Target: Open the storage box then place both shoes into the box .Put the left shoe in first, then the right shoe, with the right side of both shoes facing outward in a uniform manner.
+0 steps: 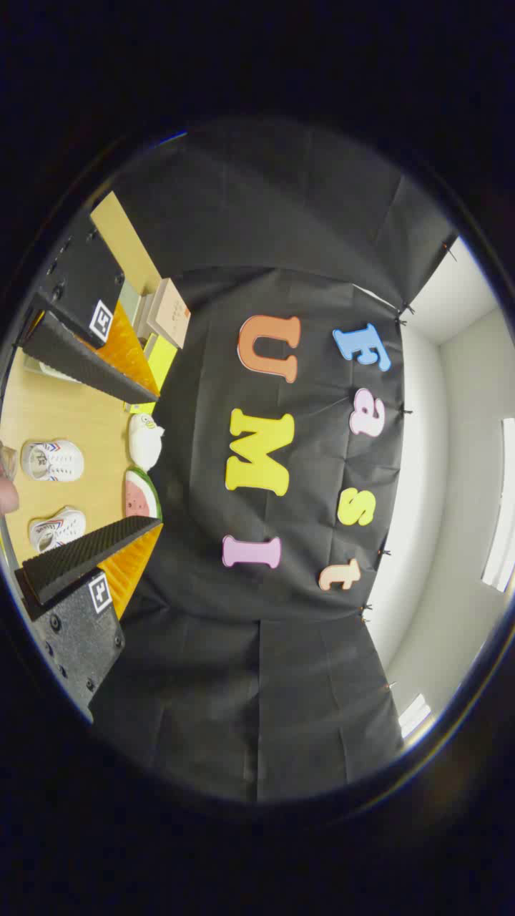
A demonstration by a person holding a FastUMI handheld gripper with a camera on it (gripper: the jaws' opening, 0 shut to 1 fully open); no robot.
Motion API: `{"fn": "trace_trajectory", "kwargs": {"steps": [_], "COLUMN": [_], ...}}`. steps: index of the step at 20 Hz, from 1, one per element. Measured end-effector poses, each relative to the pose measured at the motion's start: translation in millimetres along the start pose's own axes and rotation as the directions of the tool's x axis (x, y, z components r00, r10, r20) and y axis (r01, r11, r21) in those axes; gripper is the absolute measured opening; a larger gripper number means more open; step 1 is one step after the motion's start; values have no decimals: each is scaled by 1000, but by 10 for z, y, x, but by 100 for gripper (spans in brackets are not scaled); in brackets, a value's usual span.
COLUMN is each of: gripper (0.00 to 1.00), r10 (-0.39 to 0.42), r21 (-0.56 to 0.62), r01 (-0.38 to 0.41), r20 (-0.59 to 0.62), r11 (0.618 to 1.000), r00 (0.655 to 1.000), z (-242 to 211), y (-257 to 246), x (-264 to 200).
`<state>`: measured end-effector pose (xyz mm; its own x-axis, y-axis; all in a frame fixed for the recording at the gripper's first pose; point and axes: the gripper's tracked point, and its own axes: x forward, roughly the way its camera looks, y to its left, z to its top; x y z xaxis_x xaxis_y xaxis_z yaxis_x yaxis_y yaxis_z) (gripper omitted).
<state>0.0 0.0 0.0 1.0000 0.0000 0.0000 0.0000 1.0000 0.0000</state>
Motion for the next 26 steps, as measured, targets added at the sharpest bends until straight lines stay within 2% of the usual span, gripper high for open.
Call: {"fn": "trace_trajectory", "kwargs": {"steps": [4,10,15,19,22,24,26], "gripper": [100,100,100,100,100,100,100], "r10": [50,127,163,208,292,362,435], "r21": [-12,59,41,68,100,157,226], "r01": [-50,-126,-163,-204,-280,-335,-384], "r20": [2,-4,-1,-50,-132,-193,-258], "r11": [999,990,986,977,955,929,895], "r00": [999,992,987,977,947,912,863], "z": [22,70,117,-28,-271,-493,-759], "y": [145,368,351,261,268,301,368], "x": [43,182,283,353,396,397,372]}}
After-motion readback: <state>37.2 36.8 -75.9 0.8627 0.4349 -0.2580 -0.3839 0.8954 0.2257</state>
